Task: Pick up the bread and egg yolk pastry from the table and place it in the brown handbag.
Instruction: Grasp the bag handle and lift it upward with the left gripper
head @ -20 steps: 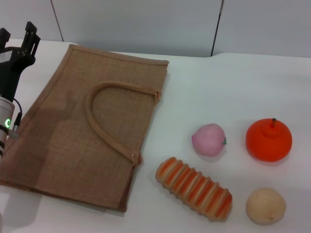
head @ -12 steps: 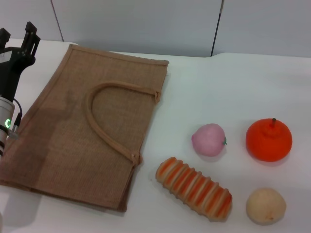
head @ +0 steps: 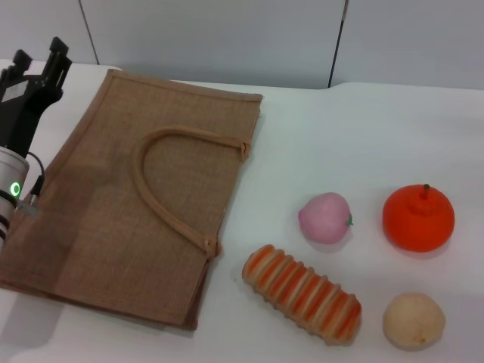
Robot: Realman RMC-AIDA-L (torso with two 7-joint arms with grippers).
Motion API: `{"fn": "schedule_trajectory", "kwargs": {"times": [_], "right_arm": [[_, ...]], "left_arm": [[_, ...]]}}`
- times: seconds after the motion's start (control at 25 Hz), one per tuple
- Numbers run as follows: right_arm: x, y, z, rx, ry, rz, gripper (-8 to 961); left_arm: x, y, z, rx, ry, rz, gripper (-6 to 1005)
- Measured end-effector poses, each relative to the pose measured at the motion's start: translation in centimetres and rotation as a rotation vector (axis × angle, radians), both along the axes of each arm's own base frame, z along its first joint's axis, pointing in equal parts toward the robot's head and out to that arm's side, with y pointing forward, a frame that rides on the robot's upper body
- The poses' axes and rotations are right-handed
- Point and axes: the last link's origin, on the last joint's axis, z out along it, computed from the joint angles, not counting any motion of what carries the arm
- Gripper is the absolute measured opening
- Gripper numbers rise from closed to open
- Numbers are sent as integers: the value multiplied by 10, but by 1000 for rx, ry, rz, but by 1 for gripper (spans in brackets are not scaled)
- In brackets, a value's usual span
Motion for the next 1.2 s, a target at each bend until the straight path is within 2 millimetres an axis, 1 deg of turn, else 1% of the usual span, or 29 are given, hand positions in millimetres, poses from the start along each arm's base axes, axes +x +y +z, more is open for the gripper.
{"fn": "schedule_trajectory", "kwargs": {"times": [0.16, 0.36, 0.6, 0.84, 1.04, 1.2], "right_arm": [[1, 0, -1, -4, -1, -7, 872], [1, 0, -1, -5, -1, -8, 872], [1, 1, 0, -2, -1, -9, 871], [0, 2, 0, -4, -3, -5, 870], [1, 1, 0, -3, -5, -7, 870], [2, 1, 1, -1, -6, -9, 869]], "left_arm": [[0, 4, 7, -83, -75, -57, 741], [-6, 10, 18, -207, -169, -79, 741], [-7, 22, 27, -430, -203, -56, 740], [-4, 35, 35, -660, -170, 41, 740], [-5, 39, 46, -781, -105, 149, 740], [2, 44, 53, -872, -25, 194, 739]]}}
